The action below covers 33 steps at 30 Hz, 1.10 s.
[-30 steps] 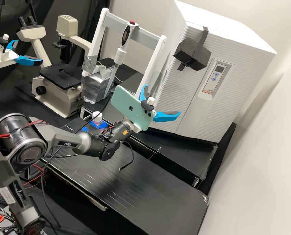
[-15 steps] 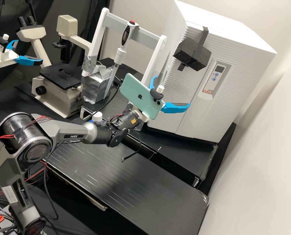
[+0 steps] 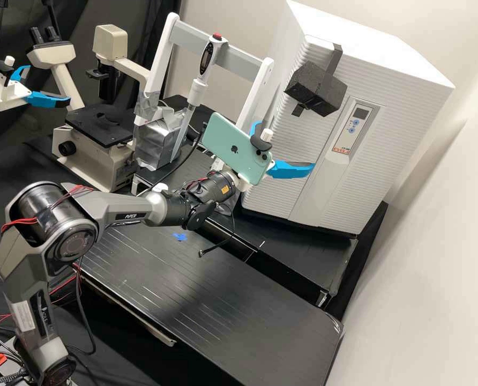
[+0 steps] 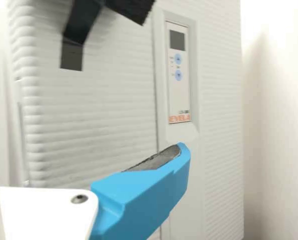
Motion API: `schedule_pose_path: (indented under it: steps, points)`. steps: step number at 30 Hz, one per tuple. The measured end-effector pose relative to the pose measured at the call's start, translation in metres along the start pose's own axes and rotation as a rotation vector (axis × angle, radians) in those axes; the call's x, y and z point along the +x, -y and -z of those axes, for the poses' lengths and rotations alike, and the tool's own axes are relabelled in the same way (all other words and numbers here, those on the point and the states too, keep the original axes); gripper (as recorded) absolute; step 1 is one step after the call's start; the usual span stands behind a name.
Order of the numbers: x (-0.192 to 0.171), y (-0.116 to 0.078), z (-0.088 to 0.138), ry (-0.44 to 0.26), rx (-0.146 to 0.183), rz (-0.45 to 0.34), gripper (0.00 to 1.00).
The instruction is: Open the door
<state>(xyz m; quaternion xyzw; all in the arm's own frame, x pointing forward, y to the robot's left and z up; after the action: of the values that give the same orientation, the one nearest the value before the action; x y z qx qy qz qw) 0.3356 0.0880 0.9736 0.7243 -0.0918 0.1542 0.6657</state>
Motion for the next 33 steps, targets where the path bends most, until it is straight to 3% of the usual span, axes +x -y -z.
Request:
schedule_pose_path:
  steps: [3,15,27,33]
  points:
    - [0.0017,0.0000,-0.0026,0.014,0.022,-0.012,0.00]
    - [0.0024,0.0013,-0.0042,0.019,0.022,-0.009,0.00]
    - [0.0024,0.0011,-0.0043,0.016,0.008,-0.005,0.00]
    - [0.0024,0.0020,-0.0036,0.008,-0.014,0.004,0.00]
